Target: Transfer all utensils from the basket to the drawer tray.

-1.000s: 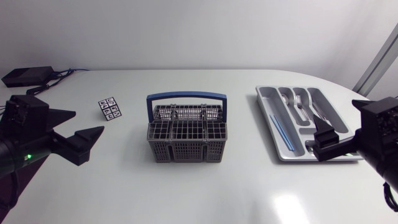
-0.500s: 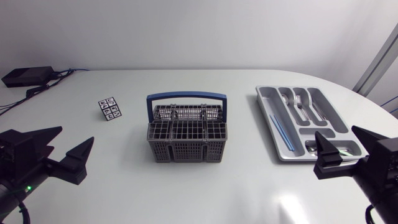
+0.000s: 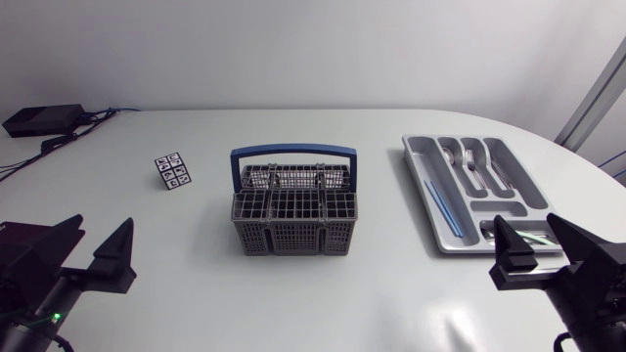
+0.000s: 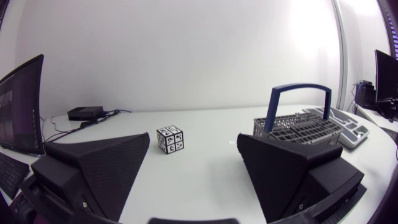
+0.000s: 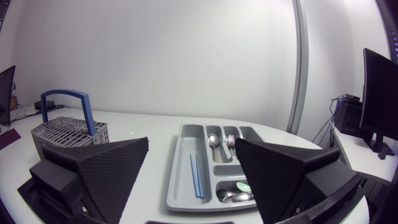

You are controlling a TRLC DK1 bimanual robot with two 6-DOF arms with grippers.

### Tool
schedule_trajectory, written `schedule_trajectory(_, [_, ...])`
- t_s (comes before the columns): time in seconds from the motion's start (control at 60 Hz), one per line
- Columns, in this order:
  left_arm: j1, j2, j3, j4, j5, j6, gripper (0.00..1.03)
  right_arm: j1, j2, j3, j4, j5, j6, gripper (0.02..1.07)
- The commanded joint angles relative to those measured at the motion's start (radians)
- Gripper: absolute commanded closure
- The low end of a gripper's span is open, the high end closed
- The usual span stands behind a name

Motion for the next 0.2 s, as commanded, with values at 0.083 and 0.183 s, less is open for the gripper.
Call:
schedule_trajectory(0.083, [0.008, -0.027, -0.045, 0.005, -0.008, -0.043, 0.05, -0.004, -0.004, -0.020, 0.017, -0.003, 0.029, 0.07])
schedule_trajectory(0.183, [0.008, -0.027, -0.045, 0.005, -0.008, -0.043, 0.05, -0.004, -0.004, -0.020, 0.017, -0.003, 0.029, 0.07])
